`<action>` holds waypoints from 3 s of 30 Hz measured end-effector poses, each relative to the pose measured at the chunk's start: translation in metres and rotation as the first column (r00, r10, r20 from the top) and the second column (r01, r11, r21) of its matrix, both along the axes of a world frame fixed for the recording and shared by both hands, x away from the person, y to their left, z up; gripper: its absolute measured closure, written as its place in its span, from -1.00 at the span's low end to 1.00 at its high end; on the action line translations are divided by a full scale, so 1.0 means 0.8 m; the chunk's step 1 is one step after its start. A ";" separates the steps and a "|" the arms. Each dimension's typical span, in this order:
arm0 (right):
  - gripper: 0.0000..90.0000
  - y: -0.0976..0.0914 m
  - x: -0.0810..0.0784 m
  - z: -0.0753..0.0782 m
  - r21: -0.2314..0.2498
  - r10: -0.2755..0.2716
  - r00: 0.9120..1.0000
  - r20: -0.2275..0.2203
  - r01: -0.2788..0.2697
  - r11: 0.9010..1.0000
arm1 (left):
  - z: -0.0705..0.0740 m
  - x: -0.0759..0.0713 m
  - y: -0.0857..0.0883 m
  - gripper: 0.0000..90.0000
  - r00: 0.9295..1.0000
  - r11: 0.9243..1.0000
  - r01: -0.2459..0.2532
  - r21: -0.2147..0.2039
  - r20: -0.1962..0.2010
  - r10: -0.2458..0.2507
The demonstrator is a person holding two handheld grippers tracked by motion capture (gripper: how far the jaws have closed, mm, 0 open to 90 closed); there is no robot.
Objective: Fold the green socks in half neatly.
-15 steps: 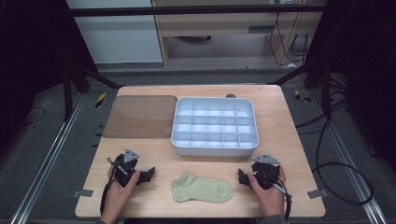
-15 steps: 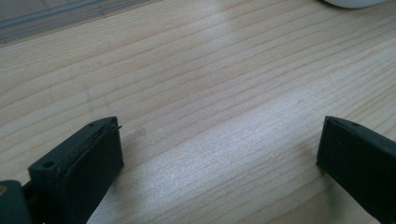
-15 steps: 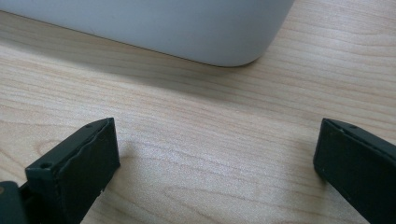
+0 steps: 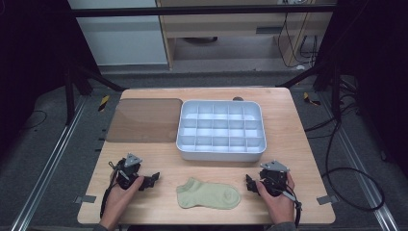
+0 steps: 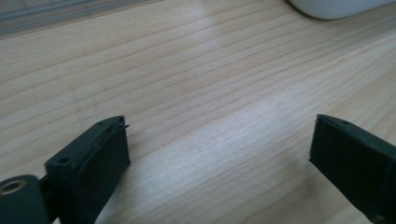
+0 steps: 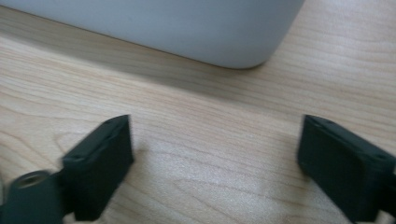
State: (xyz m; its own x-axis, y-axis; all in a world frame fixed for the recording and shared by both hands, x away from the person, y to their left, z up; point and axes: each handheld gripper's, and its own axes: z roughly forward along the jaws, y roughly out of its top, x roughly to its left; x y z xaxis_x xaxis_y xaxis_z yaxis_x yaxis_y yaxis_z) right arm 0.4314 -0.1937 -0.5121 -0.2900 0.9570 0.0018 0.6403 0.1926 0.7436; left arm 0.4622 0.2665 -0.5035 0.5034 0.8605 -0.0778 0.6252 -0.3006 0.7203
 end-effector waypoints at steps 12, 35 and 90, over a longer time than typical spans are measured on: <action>-0.39 0.011 -0.010 0.016 -0.004 0.052 0.999 0.014 -0.052 0.999 | 0.016 -0.023 -0.004 -0.74 0.997 0.997 0.079 -0.016 -0.016 -0.080; 0.24 0.044 -0.025 0.083 0.056 0.306 0.916 -0.260 -0.302 0.952 | 0.054 -0.036 -0.073 -0.64 0.960 0.960 0.264 0.091 -0.117 -0.253; 0.72 0.106 -0.050 0.044 -0.081 0.314 0.891 -0.327 -0.358 0.930 | 0.035 -0.030 -0.131 0.50 0.892 0.901 0.409 0.142 -0.269 -0.362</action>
